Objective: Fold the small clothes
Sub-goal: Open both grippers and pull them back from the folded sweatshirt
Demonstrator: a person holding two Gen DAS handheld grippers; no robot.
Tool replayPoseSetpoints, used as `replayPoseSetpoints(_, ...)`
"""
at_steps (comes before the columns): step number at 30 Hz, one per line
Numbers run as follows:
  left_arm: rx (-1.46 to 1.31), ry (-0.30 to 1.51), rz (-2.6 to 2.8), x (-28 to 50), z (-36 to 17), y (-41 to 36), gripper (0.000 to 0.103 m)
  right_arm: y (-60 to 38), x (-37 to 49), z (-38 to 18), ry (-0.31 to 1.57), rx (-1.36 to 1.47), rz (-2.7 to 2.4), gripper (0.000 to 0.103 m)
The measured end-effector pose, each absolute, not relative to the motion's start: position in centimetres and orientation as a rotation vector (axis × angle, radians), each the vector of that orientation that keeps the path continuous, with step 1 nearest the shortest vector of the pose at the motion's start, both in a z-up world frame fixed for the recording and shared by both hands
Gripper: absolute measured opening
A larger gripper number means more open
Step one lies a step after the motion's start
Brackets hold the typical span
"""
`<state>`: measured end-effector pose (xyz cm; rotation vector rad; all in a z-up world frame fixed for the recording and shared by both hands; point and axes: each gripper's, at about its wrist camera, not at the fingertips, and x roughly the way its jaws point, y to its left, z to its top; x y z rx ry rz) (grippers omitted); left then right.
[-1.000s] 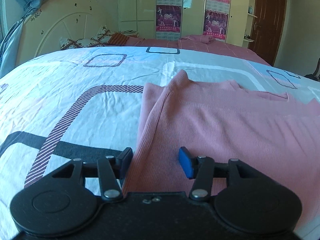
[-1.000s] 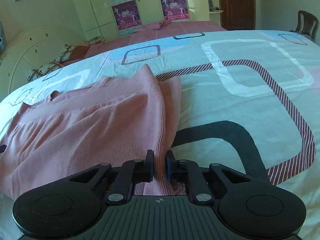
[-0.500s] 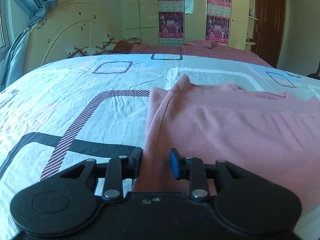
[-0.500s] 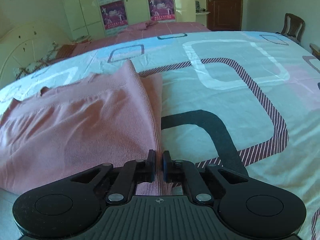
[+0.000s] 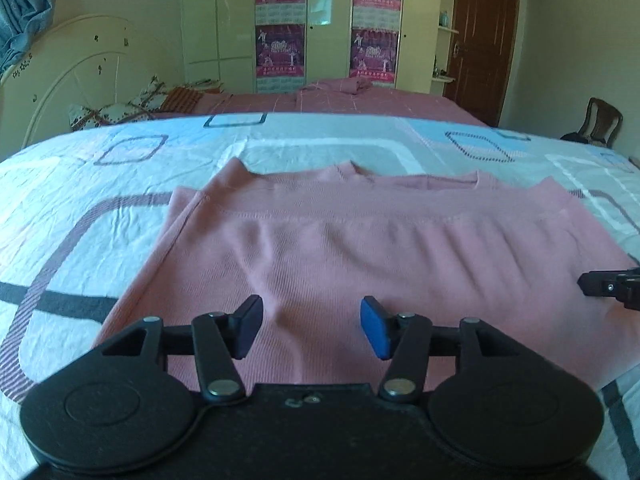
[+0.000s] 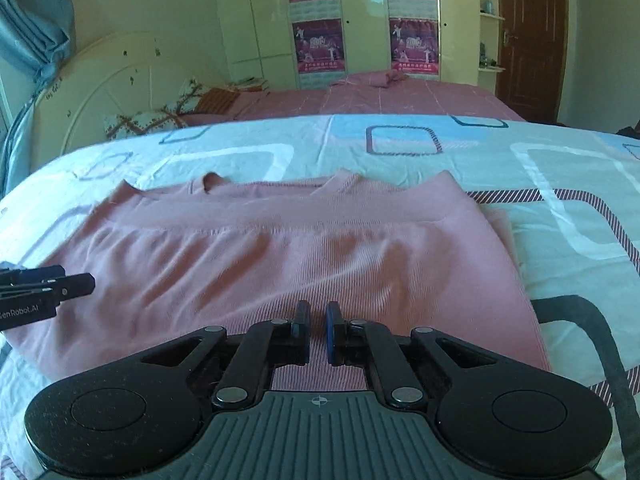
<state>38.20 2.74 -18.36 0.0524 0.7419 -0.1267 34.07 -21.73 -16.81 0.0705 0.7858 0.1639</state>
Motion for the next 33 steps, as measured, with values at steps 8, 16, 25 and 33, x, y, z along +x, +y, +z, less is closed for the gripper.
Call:
replayPoseSetpoints(8,0.051,0.757,-0.098,35.6,-18.6,5.2,0.060,-24.4,30.8,-18.8,0.889,0.004,0.159,0.005)
replayPoseSetpoints(16,0.078,0.764,-0.105,34.6,-18.9,4.9,0.064,-24.5,29.1,-18.9,0.910,-0.047,0.142,0.005)
replayPoseSetpoints(25,0.022,0.774,-0.101,34.3,-18.2,5.3,0.066,-24.5,28.3,-16.8,0.901,0.021,0.155,0.005)
replayPoseSetpoints(33,0.033,0.795,-0.117,35.1,-18.5,3.1,0.071,-19.4,30.6,-17.1,0.842,-0.009,0.204,0.006)
